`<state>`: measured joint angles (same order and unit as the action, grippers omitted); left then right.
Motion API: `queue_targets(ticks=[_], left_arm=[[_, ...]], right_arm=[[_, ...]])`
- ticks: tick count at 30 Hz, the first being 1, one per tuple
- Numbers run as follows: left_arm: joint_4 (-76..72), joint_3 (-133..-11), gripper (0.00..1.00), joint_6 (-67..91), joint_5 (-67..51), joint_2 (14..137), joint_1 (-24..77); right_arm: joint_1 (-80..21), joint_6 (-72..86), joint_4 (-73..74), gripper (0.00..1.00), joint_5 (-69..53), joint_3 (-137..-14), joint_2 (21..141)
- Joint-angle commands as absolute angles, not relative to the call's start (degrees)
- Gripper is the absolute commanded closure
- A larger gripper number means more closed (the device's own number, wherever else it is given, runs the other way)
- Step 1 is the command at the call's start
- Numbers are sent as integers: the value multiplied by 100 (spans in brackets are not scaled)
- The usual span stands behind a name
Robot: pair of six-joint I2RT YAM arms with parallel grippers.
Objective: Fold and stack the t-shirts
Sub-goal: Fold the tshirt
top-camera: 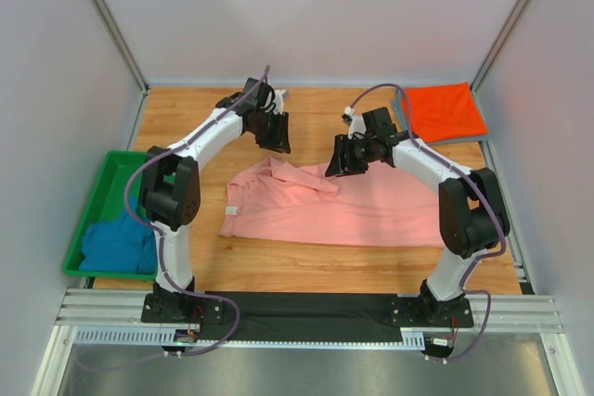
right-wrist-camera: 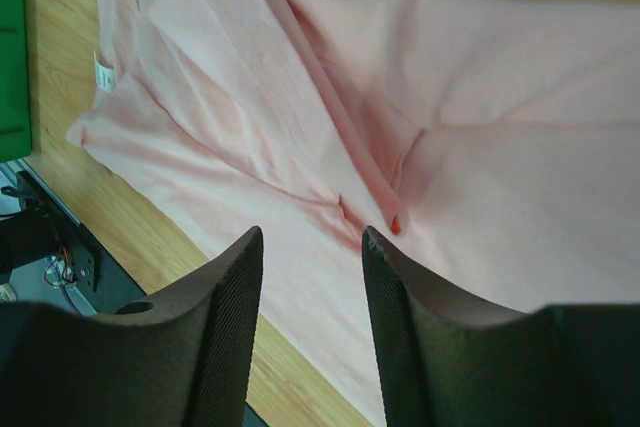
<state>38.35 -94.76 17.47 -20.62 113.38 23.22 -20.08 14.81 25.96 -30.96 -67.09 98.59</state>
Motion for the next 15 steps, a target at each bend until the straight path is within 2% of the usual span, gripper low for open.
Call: queue_targets(ticks=[1,5,15], left_arm=[[4007,-9984,61,1065,-2056,11636,2320],[4324,-10336,61,704,-2319,12145,2320],[4509,-10441,60,229,-2382,12463,2320]], right_arm=[[-1995,1178,2768,53,-3252,-7250,10361],[-1995,1055,2847,51,-3349,-7356,10669],[-1898,519,3050,49,-3208,-7225,10679]])
